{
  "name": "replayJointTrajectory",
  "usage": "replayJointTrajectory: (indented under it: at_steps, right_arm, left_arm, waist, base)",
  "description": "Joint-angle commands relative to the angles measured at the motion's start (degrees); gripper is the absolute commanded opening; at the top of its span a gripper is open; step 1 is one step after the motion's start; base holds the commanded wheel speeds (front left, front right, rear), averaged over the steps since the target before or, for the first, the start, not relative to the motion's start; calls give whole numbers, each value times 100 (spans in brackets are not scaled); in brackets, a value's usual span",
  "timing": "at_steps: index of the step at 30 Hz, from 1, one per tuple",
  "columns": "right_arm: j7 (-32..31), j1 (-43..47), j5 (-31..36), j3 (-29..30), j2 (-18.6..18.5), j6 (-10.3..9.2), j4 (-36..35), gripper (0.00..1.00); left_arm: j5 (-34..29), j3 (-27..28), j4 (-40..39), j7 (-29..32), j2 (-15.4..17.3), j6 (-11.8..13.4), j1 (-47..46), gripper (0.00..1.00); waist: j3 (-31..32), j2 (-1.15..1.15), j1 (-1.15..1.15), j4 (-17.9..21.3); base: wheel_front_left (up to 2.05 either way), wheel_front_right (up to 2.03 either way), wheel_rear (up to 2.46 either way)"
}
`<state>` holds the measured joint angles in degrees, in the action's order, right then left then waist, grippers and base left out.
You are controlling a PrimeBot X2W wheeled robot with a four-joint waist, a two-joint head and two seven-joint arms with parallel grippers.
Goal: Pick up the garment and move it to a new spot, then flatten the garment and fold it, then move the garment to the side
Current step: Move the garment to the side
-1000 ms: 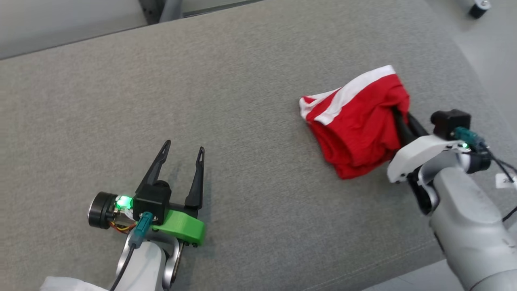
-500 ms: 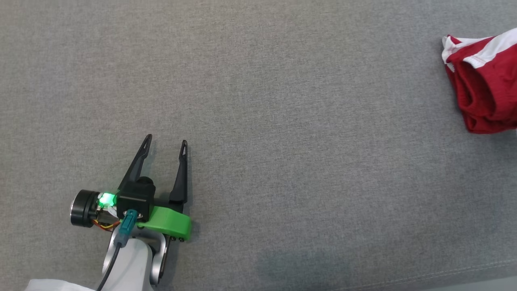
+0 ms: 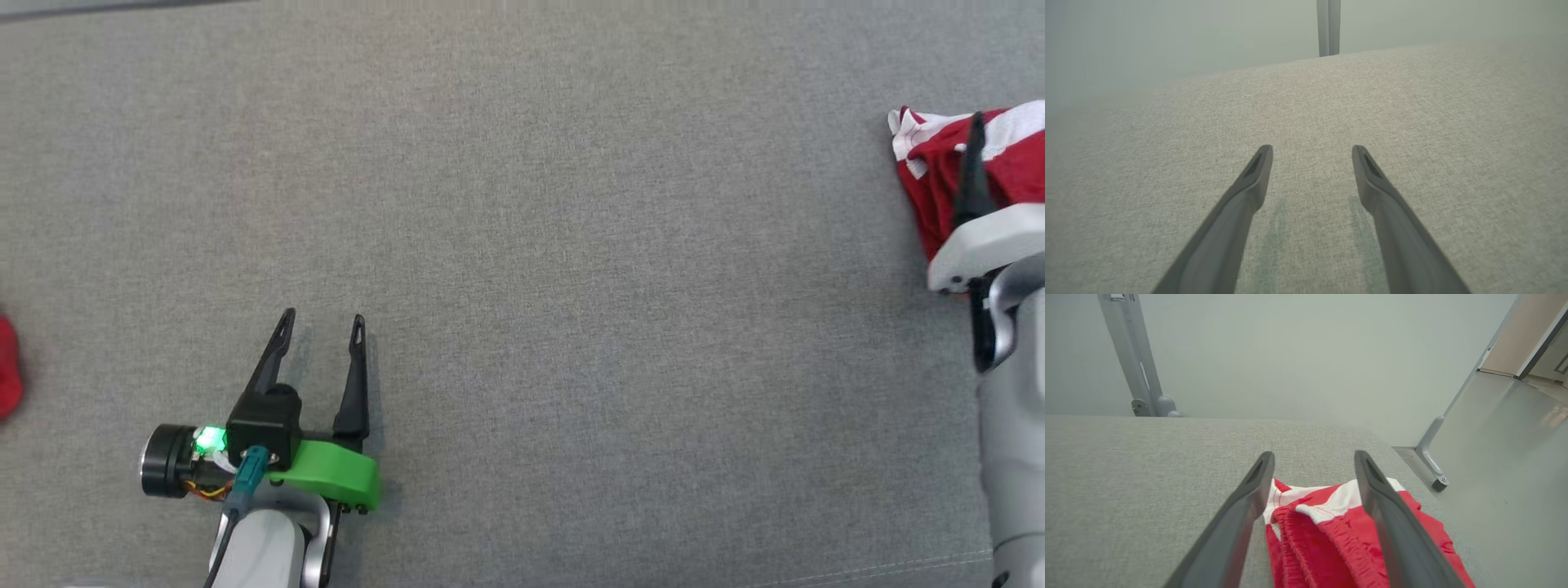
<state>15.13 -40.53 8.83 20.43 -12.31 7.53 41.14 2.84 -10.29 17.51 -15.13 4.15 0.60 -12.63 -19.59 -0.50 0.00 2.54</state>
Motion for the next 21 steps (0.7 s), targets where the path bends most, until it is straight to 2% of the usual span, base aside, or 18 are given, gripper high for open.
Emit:
replayJointTrajectory:
  at_steps: [1, 5, 9, 16, 21]
  right_arm:
    - [2, 183, -93, -53, 6, -8, -91, 100]
    - [1, 893, -637, -640, 396, -8, -714, 100]
    - [2, 1556, -1071, -984, 598, -8, -1090, 100]
    - [2, 2497, -1316, -1512, 868, -8, -1329, 100]
    - [2, 2936, -1417, -1770, 906, -8, -1532, 100]
  left_arm:
    - [12, 45, 20, 0, -21, 50, 72, 100]
    - [86, 161, 76, 0, -50, 63, 269, 100]
    - [156, 253, 192, 0, -64, 56, 425, 100]
    - [215, 444, 309, 0, -98, 80, 792, 100]
    - [250, 558, 341, 0, -111, 107, 1008, 100]
  waist:
    - [304, 50, 0, 21]
    - [661, 50, 0, -14]
    - [943, 50, 0, -71]
    - [1410, 50, 0, -122]
    - [1699, 50, 0, -160]
  base:
    - [0, 0, 0]
    - [0, 0, 0]
    - [0, 0, 0]
    - [0, 0, 0]
    - [0, 0, 0]
